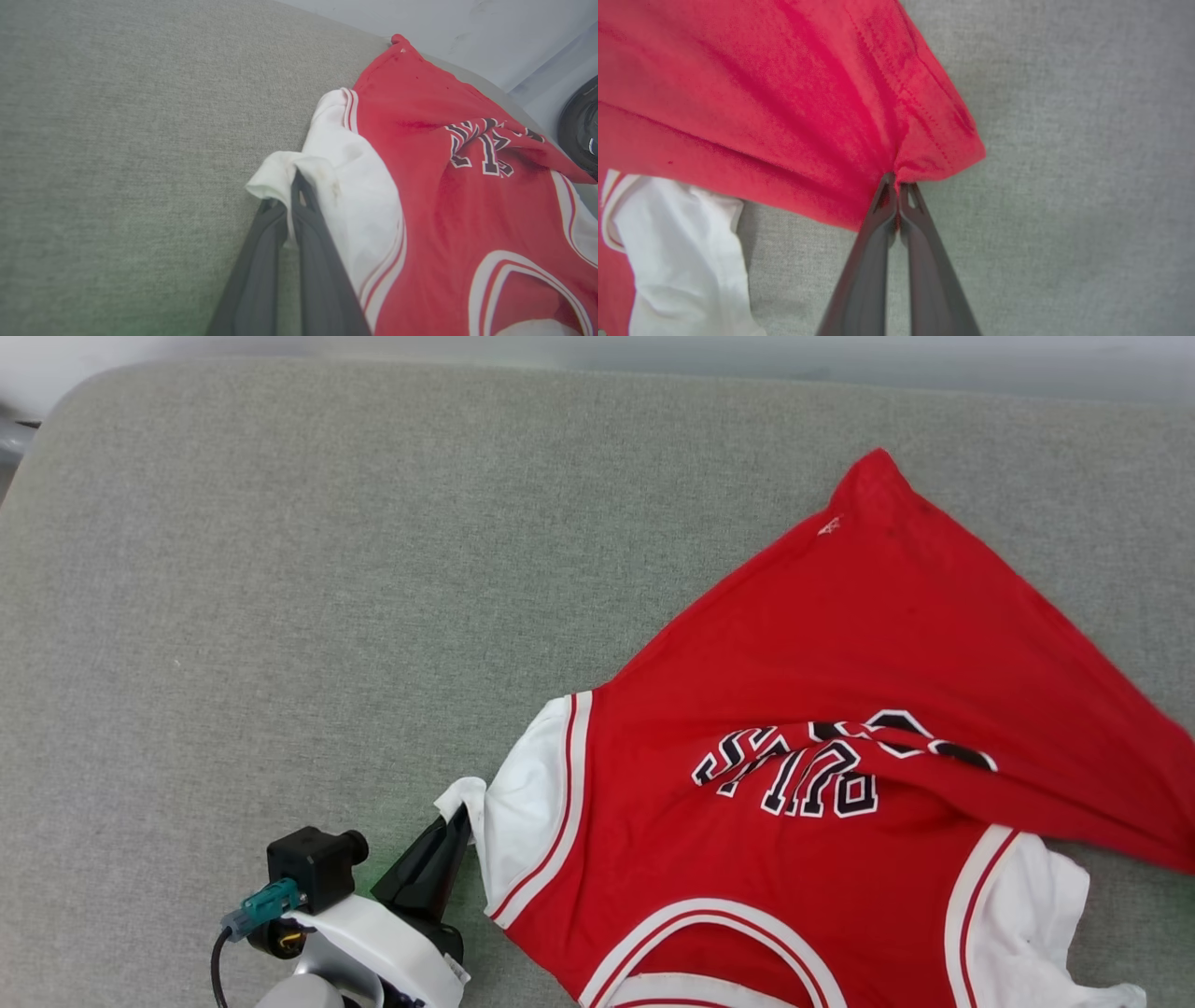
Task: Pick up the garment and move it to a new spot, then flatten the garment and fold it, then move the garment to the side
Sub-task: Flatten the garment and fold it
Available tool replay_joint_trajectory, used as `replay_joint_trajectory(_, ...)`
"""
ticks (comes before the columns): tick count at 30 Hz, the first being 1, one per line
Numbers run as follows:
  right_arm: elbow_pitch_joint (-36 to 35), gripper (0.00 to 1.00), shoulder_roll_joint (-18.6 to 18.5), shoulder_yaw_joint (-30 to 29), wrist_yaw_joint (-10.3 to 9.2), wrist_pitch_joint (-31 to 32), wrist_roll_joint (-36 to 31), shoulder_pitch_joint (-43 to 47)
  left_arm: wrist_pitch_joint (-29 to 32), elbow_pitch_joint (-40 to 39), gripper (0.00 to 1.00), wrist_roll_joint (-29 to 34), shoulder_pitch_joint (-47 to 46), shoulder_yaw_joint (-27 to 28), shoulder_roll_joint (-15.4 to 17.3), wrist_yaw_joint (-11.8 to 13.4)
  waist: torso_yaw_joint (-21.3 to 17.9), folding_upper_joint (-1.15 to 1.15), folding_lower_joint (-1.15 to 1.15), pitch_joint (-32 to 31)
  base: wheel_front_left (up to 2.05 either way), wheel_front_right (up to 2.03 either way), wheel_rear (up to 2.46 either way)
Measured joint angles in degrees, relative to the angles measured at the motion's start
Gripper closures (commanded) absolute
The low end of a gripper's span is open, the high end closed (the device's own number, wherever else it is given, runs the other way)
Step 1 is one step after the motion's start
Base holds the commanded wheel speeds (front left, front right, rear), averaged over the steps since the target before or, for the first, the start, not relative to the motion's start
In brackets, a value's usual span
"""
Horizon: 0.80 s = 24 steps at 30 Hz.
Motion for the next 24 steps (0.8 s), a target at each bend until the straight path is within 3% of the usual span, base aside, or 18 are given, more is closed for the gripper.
replay_joint_trajectory(12,-9.43,1.0,8.15,-6.68,0.0,-1.58,-2.49,16.0,0.0,0.38,1.0,0.21,1.18,-0.22,0.48,0.0,0.19,0.0,0.0,-2.85,0.0,0.0,0.0)
replay_joint_trajectory(24,-8.91,1.0,11.51,-6.36,0.0,-2.54,-2.53,19.86,0.0,1.26,1.0,-0.03,2.43,0.0,0.41,0.0,0.4,0.0,0.0,-5.02,0.0,0.0,0.0)
